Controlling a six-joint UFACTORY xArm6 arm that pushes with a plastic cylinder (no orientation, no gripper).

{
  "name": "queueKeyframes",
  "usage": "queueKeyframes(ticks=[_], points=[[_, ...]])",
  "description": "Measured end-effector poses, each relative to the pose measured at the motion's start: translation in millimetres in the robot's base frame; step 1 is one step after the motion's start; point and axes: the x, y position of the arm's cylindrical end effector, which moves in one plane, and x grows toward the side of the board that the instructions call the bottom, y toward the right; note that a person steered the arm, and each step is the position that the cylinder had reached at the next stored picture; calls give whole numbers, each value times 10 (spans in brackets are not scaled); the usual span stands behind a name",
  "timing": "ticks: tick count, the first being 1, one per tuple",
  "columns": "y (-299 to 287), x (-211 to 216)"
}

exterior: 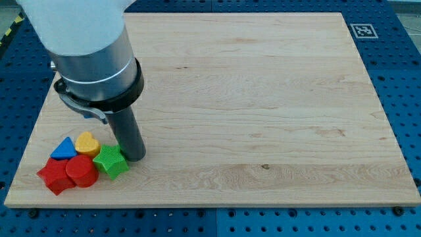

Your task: Place green circle into the center of the board

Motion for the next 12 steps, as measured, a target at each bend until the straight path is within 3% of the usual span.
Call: queueKeyframes(ticks=[12], points=[[13, -199]])
